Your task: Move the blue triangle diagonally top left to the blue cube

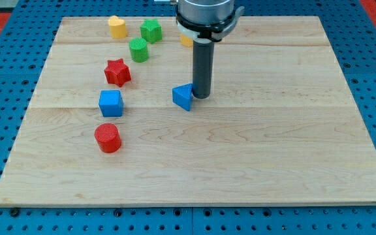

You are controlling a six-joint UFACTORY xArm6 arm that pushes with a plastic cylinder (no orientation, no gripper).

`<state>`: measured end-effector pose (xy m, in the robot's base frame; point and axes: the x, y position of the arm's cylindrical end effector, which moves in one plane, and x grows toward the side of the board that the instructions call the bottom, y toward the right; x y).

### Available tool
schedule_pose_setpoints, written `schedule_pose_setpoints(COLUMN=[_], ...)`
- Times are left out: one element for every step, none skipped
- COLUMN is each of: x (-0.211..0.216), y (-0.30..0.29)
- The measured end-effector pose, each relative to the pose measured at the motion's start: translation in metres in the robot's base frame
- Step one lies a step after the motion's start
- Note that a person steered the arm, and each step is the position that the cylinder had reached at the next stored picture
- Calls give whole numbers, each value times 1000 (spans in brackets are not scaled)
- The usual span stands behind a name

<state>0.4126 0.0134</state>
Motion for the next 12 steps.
schedule_pose_setpoints(x=[9, 15, 15, 15, 20, 24, 24, 6, -11, 0, 26, 43], y=[-20, -10, -8, -8, -8, -9, -35, -74, -105, -133, -120, -106])
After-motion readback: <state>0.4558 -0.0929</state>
